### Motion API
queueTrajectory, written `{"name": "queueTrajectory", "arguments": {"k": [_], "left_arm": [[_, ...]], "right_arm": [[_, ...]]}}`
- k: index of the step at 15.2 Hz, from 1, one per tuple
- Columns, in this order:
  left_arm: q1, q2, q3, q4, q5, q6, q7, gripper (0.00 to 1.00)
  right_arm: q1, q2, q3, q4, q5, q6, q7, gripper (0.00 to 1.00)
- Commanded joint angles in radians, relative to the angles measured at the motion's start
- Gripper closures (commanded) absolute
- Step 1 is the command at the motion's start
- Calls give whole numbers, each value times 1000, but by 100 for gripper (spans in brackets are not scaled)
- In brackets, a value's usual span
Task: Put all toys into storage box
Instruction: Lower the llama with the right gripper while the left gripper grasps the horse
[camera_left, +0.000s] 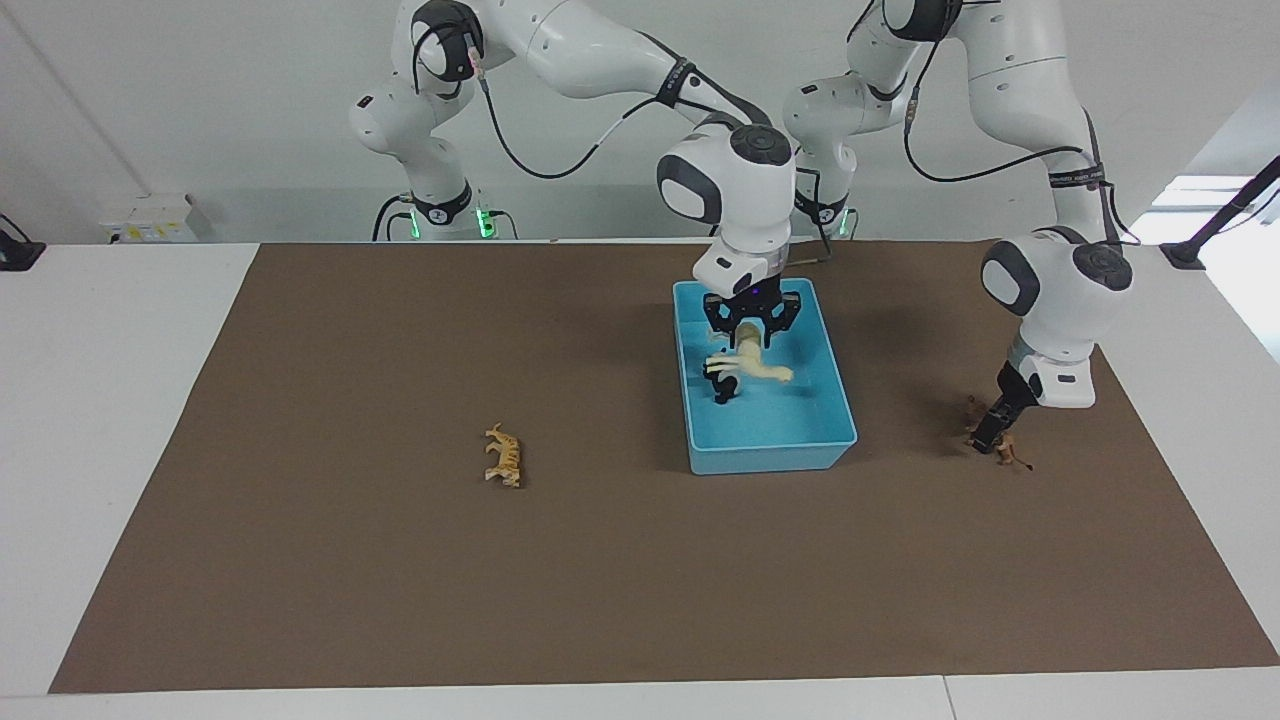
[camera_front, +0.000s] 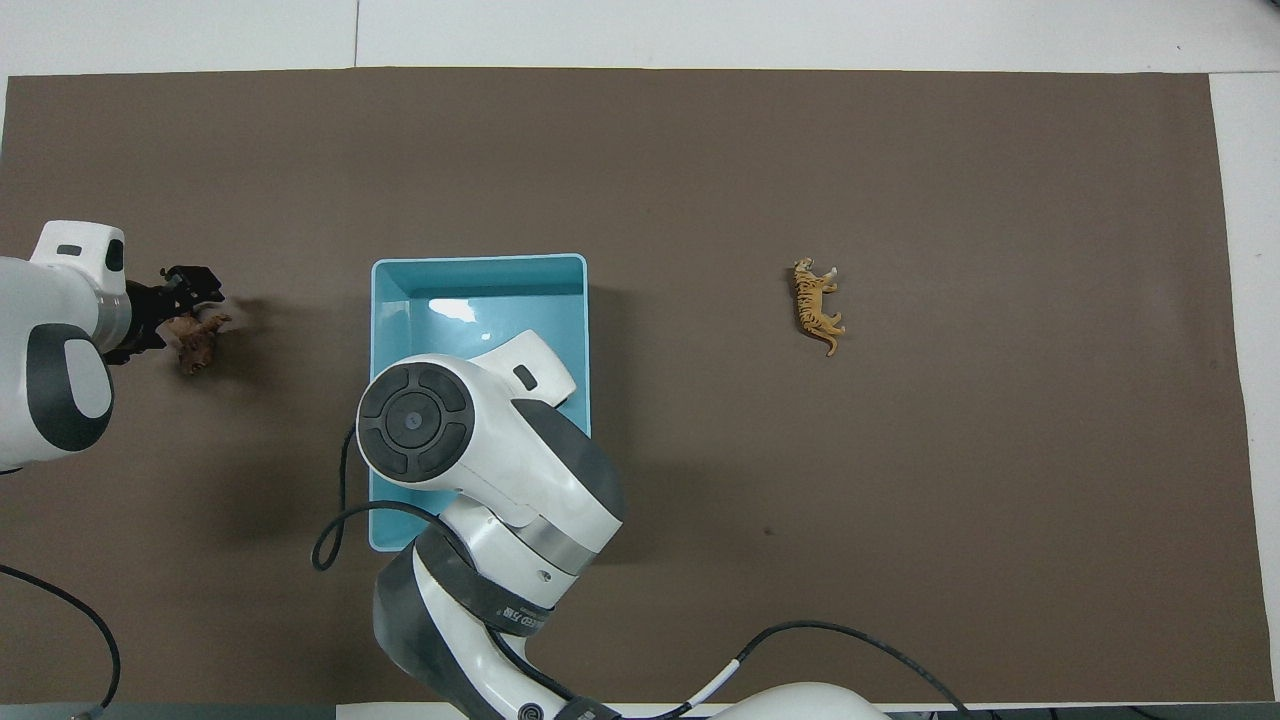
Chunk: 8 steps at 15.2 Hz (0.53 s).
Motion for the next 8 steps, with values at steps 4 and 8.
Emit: {"name": "queueTrajectory", "arguments": {"k": [4,8], "left_arm": [[26,5,-9,-51,11,75,-11,0],[24,5,-9,-49,11,75,-13,54]], "right_arm": [[-108,-100,-86,64,11,-144,-4,0],[-283,-142,-87,36,0,-171,-357,0]]}}
